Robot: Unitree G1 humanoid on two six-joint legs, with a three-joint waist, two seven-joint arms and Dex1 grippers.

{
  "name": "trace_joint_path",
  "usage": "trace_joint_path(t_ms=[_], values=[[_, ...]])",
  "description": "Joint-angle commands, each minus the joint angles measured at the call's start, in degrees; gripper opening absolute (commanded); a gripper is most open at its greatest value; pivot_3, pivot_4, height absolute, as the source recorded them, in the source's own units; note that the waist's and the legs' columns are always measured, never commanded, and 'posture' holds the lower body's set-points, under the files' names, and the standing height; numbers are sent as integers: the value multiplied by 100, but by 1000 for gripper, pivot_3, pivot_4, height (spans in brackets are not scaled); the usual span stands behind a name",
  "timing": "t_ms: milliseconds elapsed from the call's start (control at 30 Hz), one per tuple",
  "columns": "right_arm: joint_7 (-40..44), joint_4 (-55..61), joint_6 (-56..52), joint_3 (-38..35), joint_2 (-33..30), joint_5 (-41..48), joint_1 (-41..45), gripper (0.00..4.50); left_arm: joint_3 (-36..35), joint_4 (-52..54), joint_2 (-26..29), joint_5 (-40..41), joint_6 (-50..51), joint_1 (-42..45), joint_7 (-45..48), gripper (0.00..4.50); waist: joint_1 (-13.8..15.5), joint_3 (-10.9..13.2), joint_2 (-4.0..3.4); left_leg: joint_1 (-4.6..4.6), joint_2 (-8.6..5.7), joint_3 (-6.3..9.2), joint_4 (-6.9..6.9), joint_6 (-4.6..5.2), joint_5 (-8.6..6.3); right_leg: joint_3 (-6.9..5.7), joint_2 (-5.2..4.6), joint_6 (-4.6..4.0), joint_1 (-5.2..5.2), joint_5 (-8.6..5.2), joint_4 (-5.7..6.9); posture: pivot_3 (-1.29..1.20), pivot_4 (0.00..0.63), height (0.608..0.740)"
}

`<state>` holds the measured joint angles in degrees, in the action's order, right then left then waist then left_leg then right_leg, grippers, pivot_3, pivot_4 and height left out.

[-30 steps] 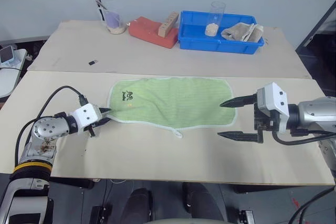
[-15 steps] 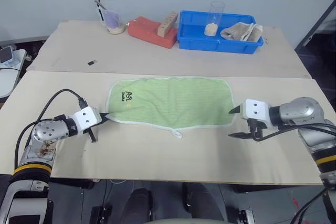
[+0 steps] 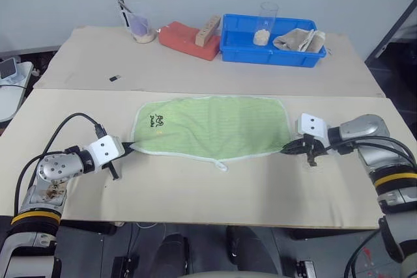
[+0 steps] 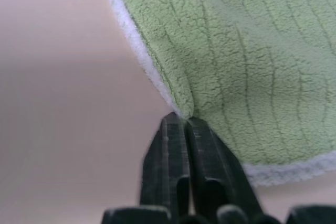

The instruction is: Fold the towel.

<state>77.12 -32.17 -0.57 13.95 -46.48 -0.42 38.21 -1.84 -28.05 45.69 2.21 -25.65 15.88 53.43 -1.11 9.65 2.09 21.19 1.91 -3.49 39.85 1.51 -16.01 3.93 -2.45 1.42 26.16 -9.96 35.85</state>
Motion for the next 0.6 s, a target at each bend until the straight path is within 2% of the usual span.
trace_joint_path(t_ms=[33, 167, 267, 333, 433, 600], values=[[149, 127, -135, -81, -71, 50, -109, 22, -185, 110, 169, 157, 70, 34, 29, 0, 4, 0, 0, 0, 0, 0, 1, 0, 0, 0, -1, 0, 0, 0, 0, 0, 150, 714], [476, 1013, -921, -534, -312, 698, -300, 22, -382, 314, 392, 522, 599, -32, 312, 0, 11, 0, -1, 5, 1, 1, -2, 0, 0, 0, 0, -1, 6, 0, 1, 0, 150, 714], [308, 1311, -1643, -1049, -354, 1203, -17, 22, -615, 527, 498, 1112, 1686, 229, 565, 0, -6, 3, -5, 16, 1, 2, -2, 0, 0, -1, 1, -2, 17, 0, 3, 0, 150, 714], [34, 1017, -1716, -1226, -258, 1250, 429, 22, -671, 491, 431, 1348, 2328, 622, 594, 0, -7, 5, -6, 15, 1, 2, 2, 0, 0, -1, 0, 8, 15, -5, 4, 0, 150, 714], [-444, 20, -1381, -1336, -26, 1088, 1421, 22, -640, 53, 191, 1427, 2917, 1681, 434, 0, -3, 5, -5, 8, -1, 5, 12, -3, 3, -1, 5, 15, 6, 3, 3, 0, 150, 714], [-1152, -1751, -302, -1444, 230, 732, 3101, 22, -496, -1219, -31, 1106, 3020, 3659, 197, 0, -11, 6, -4, 15, -7, 11, 2, -4, 6, -2, 11, 6, 5, 8, -9, 0, 150, 714]])
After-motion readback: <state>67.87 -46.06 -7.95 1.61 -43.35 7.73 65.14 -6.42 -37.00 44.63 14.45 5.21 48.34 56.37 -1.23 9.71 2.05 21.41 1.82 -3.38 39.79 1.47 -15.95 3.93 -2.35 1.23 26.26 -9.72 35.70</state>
